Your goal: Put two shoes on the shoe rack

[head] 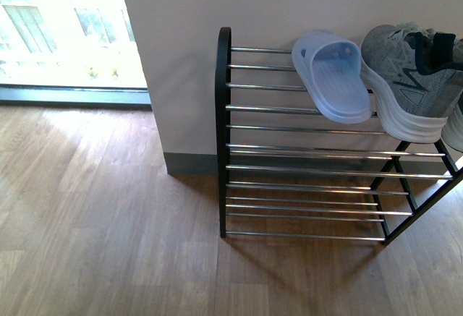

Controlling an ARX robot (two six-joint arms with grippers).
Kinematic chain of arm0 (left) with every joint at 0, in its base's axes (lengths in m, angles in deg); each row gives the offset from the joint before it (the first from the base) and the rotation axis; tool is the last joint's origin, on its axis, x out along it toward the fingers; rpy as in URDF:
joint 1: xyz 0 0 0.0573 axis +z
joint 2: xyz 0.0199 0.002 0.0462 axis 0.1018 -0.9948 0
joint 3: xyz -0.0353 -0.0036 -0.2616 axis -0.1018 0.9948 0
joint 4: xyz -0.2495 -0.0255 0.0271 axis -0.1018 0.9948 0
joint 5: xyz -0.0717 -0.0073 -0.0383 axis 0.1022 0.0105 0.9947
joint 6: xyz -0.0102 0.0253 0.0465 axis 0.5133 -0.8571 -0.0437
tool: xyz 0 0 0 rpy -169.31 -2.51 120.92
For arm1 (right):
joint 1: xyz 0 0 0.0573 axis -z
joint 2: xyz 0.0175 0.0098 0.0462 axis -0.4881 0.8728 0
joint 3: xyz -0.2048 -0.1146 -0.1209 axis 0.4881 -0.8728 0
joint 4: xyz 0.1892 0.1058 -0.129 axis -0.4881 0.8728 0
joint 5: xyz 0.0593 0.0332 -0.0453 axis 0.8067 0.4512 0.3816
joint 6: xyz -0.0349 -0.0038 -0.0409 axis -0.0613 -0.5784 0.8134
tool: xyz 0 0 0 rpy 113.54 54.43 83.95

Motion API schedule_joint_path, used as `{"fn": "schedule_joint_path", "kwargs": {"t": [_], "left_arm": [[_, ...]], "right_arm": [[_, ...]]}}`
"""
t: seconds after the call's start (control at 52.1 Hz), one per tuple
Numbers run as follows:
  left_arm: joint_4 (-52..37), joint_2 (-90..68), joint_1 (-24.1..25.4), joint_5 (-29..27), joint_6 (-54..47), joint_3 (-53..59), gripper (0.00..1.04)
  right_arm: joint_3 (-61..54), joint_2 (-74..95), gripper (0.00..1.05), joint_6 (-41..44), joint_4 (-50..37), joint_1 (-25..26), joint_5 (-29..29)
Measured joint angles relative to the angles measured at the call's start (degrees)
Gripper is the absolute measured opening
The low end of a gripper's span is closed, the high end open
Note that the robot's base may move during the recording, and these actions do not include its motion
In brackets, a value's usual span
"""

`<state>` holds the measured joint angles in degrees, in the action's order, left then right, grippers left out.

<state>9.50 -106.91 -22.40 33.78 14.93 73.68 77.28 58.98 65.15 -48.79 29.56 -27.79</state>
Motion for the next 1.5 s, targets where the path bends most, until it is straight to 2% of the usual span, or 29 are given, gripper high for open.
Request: {"fn": "schedule_joint_path", "kwargs": {"t": [0.499,0.615,1.133,1.267,1.498], "left_arm": [[0.00,0.00,0.02,-0.02,0.00,0.00,0.02],[0.00,0.00,0.02,-0.04,0.00,0.00,0.02],[0.00,0.00,0.02,-0.02,0.00,0.00,0.02],[0.00,0.00,0.02,-0.04,0.00,0.00,0.02],[0.00,0.00,0.02,0.09,0.00,0.00,0.02]], "right_arm": [[-3.52,-10.58,0.02,0.00,6.91,-0.11,-0.55],[-4.63,-12.17,0.02,-0.02,6.29,-0.13,-0.66],[-4.63,-21.77,0.02,-0.02,15.67,-0.13,-0.59],[-4.61,-29.94,0.02,-0.04,25.07,-0.13,-0.57],[-4.61,-31.32,0.02,-0.02,25.55,-0.13,-0.57]]}}
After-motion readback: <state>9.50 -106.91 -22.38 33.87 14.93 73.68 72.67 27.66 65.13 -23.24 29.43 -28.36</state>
